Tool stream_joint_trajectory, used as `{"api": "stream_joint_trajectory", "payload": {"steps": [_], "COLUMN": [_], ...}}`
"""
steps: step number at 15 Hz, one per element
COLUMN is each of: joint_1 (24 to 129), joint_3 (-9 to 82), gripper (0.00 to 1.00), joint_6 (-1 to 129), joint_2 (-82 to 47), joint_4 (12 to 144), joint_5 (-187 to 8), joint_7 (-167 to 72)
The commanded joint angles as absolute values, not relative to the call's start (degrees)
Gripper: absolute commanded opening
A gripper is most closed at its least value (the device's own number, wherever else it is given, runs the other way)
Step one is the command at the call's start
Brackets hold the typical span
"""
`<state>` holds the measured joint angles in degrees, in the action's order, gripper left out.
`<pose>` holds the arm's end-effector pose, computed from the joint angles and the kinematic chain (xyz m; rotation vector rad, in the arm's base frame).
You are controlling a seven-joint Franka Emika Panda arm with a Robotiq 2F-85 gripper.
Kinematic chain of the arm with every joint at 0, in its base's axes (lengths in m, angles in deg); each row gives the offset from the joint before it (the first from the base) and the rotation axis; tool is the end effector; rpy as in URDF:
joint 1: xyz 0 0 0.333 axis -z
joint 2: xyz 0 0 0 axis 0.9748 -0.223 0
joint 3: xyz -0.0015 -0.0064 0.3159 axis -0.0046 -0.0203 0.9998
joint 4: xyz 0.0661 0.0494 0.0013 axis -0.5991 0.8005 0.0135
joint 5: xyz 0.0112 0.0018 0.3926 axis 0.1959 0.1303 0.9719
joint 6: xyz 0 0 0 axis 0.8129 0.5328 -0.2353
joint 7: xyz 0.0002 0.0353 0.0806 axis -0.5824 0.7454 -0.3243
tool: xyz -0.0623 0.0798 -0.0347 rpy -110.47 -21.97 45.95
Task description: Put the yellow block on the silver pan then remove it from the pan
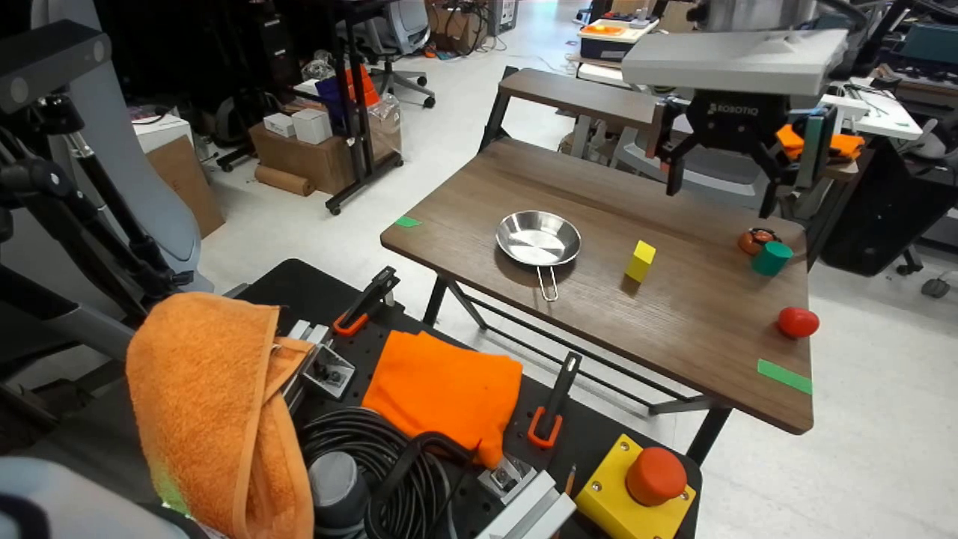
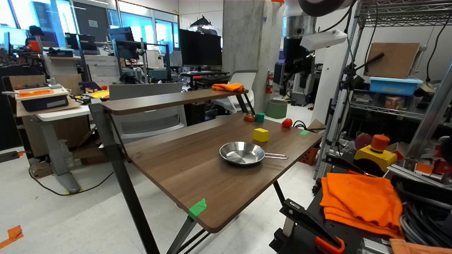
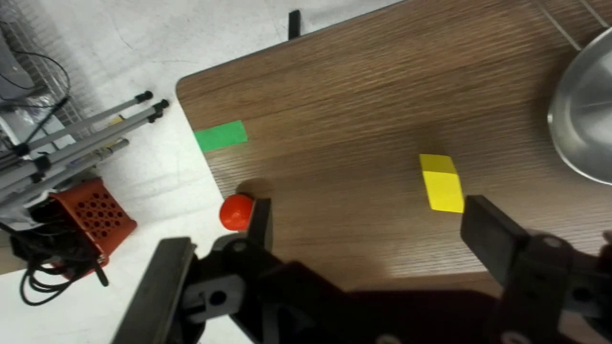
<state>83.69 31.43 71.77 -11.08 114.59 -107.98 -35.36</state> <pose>0.5247 -0.1432 0.2937 2.8503 -0.3850 0.0873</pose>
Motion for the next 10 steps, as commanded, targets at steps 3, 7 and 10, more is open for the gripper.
{"api": "stream_joint_trajectory", "payload": {"steps": [3,7,10], "joint_1": [81.8,82.5,83.1], "joint_3": [29.2,29.7,30.6], "gripper": [1.0,1.0,1.0], "joint_6": [60.3,61.5,62.4], "joint_2": [-20.9,-24.5,-25.7], "joint_4": [103.8,100.6,99.0], "joint_5": [-110.1,-107.7,-104.0], "joint_7": [-30.9,-34.6,-35.4]}}
